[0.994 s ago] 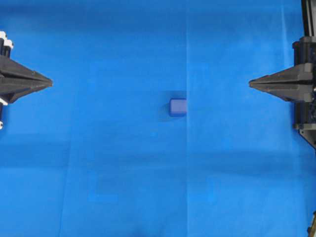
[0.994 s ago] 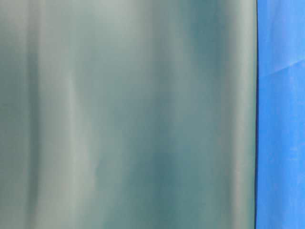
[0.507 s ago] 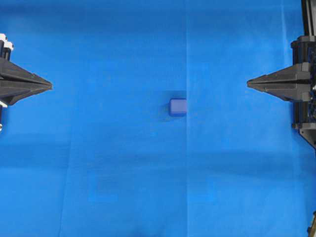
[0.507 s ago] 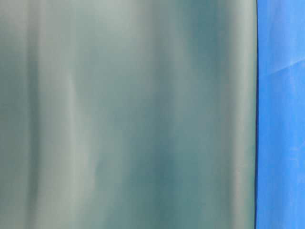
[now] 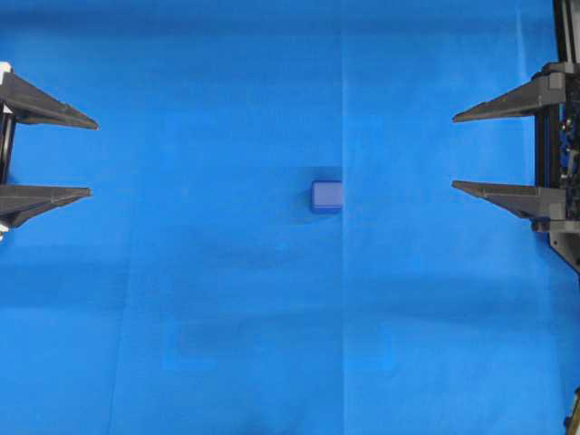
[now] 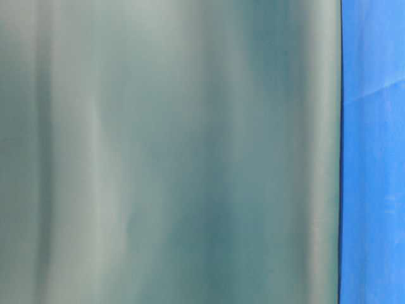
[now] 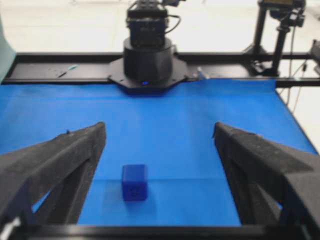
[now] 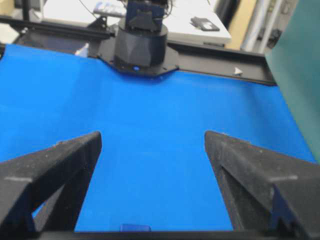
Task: Handover the blue block to the right arm after grasping it with the left arm, then place it in the designated position.
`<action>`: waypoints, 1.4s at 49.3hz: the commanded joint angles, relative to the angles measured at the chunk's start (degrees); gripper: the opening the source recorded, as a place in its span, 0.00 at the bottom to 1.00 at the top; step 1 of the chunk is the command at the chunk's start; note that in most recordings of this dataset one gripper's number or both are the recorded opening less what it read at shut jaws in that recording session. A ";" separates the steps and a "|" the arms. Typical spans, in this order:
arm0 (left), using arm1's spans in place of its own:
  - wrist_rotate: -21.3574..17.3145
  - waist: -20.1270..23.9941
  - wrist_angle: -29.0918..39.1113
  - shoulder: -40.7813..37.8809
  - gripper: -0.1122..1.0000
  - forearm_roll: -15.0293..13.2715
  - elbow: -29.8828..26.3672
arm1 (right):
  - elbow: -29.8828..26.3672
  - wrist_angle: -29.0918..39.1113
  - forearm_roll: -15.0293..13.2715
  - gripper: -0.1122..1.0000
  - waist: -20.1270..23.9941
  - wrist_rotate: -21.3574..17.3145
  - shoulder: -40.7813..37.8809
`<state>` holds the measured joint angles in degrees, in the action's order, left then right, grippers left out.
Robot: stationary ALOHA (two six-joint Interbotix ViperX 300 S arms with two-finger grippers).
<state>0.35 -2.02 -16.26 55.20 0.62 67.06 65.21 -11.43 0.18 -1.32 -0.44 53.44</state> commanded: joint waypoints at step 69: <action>-1.14 2.11 -9.40 -50.54 0.93 0.09 -37.00 | -1.05 -2.11 0.35 0.97 -0.35 -0.09 -2.11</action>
<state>-0.79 -0.26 -26.81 5.36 0.62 33.49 65.21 -12.57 0.26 -1.58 -0.44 51.77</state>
